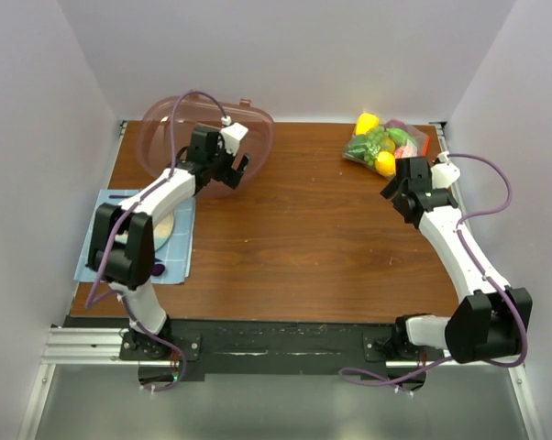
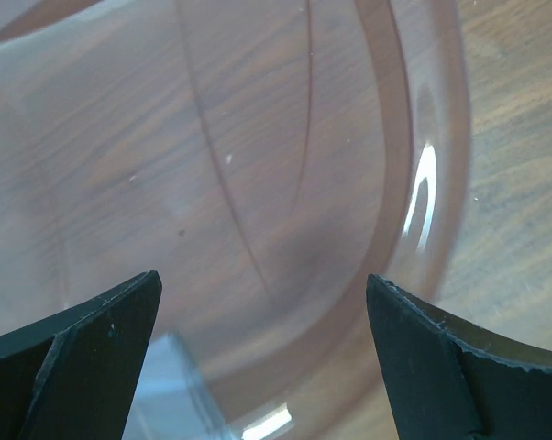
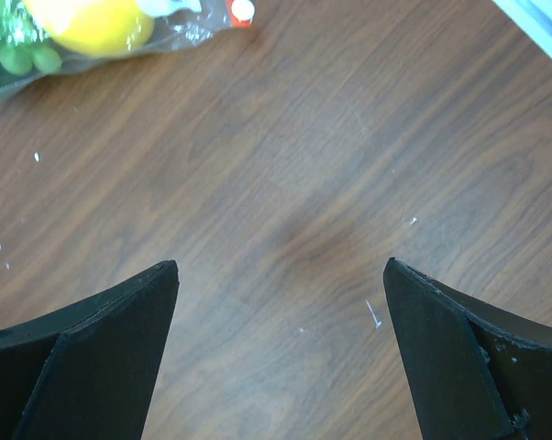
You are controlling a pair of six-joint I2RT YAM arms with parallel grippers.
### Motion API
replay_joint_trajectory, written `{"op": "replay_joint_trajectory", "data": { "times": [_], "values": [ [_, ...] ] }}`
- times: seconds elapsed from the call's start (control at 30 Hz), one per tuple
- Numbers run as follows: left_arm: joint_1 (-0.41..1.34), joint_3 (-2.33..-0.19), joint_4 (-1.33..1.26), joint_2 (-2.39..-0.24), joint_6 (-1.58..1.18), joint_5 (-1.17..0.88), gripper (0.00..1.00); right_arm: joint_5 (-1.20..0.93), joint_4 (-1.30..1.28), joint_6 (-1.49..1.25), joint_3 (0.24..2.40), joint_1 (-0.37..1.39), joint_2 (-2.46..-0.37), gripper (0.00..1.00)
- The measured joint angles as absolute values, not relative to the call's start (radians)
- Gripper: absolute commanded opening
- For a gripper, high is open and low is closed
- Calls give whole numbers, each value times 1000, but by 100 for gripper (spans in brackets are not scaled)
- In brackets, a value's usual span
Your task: Open the zip-top bag and remove the fake food
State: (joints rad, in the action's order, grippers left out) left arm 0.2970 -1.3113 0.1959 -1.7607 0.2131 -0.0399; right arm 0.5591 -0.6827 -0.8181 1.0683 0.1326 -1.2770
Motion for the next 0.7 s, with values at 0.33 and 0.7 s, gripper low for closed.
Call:
{"op": "replay_joint_trajectory", "data": {
  "times": [0.33,0.7],
  "values": [
    [327,-1377,204,-1859,255,-155,100,558,-649,-802,1069,76,-1307,99],
    [343,-1376,227,-1755,254,-217,100,531,-609,-762,1069,72,-1351,99]
  ]
}}
